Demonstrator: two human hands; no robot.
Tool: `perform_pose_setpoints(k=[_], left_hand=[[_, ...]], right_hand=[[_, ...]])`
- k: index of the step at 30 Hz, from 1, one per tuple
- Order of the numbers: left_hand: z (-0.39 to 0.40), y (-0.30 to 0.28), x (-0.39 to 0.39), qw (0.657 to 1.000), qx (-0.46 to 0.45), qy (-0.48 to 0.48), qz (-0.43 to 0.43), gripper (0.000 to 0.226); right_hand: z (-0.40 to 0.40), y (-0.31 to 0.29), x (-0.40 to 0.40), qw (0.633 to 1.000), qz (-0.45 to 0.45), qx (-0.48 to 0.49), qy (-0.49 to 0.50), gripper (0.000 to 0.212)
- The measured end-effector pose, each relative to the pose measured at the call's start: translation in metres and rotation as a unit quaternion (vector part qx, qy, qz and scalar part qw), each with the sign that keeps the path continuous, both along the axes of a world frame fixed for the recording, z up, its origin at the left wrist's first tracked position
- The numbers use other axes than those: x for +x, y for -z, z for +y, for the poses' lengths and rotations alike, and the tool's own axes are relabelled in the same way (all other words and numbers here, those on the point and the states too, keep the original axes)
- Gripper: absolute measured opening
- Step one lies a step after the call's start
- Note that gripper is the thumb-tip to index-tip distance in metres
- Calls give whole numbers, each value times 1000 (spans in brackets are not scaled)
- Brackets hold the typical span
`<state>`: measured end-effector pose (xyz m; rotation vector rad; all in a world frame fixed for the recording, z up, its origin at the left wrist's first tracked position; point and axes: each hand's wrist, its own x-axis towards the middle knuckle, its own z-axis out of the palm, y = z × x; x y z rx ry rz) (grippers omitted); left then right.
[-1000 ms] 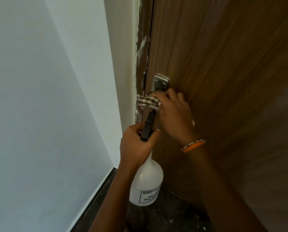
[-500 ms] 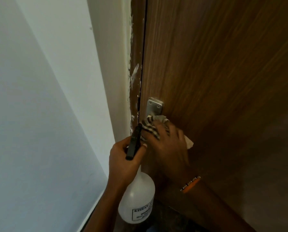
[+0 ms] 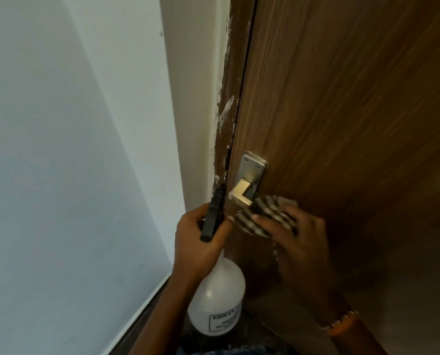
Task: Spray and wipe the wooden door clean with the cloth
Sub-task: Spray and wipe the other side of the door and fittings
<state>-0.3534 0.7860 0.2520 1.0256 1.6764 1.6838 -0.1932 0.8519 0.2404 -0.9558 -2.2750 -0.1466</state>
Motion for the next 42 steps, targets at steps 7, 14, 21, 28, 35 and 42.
perform_pose_setpoints(k=[7, 14, 21, 28, 35, 42], left_hand=[[7, -3, -20, 998, 2, 54, 27, 24], [7, -10, -42, 994, 28, 98, 28, 19], [4, -8, -42, 991, 30, 123, 44, 24], [-3, -5, -37, 987, 39, 144, 57, 28], [0, -6, -34, 992, 47, 113, 34, 25], [5, -1, -22, 993, 82, 84, 29, 22]], right_hand=[[21, -49, -27, 989, 59, 132, 34, 30], [42, -49, -86, 967, -175, 180, 44, 36], [25, -43, -47, 978, -175, 87, 76, 65], [6, -65, -30, 989, -56, -82, 107, 48], [32, -46, -73, 995, -80, 57, 34, 41], [37, -59, -44, 989, -123, -36, -69, 34]])
